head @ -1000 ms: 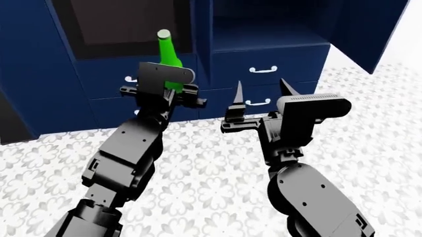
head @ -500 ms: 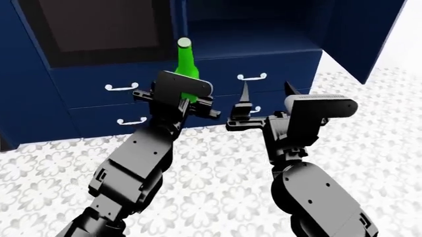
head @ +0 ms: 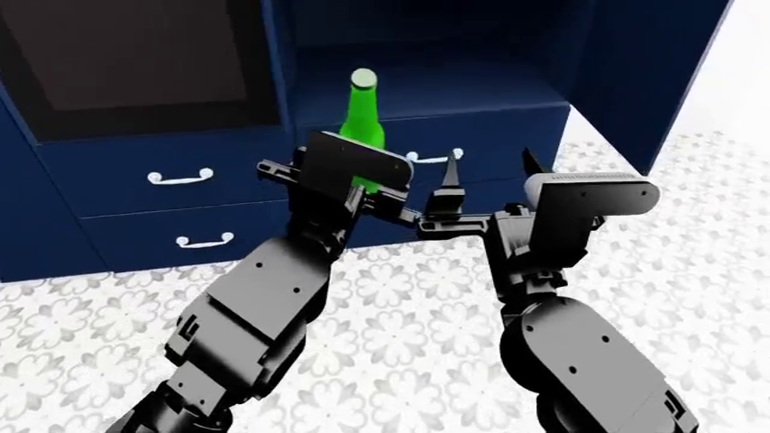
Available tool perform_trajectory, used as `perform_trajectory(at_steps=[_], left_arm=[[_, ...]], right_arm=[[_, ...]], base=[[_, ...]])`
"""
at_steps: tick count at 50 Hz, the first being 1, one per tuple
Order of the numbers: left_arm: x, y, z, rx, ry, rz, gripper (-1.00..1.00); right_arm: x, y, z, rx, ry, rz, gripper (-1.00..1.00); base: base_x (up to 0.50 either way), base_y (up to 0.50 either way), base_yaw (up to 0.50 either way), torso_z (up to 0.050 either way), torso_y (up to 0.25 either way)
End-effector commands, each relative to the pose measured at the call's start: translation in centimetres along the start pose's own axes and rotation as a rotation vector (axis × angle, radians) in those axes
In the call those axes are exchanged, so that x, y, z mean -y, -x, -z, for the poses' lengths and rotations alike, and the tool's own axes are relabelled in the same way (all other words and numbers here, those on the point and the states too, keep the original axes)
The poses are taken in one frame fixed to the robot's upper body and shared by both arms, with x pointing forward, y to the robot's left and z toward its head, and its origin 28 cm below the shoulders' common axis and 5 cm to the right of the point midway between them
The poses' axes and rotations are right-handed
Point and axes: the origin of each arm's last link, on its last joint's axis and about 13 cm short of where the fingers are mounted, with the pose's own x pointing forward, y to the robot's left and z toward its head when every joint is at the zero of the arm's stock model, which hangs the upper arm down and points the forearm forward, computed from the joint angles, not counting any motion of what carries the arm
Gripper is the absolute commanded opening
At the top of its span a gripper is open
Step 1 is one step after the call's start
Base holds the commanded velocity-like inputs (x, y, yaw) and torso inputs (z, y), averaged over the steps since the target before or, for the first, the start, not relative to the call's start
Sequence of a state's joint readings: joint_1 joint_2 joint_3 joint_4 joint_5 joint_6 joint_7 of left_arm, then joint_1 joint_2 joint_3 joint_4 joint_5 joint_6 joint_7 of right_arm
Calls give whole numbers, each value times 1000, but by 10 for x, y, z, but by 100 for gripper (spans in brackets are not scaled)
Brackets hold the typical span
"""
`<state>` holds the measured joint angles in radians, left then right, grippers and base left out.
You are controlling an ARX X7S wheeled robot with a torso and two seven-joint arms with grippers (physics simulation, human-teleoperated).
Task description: Pick the beer from the counter and place it in the cabinet.
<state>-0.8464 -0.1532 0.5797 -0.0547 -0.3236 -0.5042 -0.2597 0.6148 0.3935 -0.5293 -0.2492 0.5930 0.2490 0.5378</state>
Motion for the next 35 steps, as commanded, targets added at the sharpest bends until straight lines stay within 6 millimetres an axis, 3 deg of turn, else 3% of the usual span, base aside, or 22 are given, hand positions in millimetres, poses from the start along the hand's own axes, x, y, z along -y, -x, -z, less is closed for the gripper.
perform_trajectory(at_steps=[1,24,35], left_arm=[[0,0,-3,7,9,7,-100],[12,7,-17,27,19,31,-100],[12,11,-19,33,20,25,-100]], right_arm=[[1,-1,2,-4,-6,6,100],[3,1,-4,-14,-2,7,100],[2,6,-7,-11,-2,-3,100]], base=[[393,-304,0,0,0],[422,-261,0,0,1],[-43,-496,0,0,1]])
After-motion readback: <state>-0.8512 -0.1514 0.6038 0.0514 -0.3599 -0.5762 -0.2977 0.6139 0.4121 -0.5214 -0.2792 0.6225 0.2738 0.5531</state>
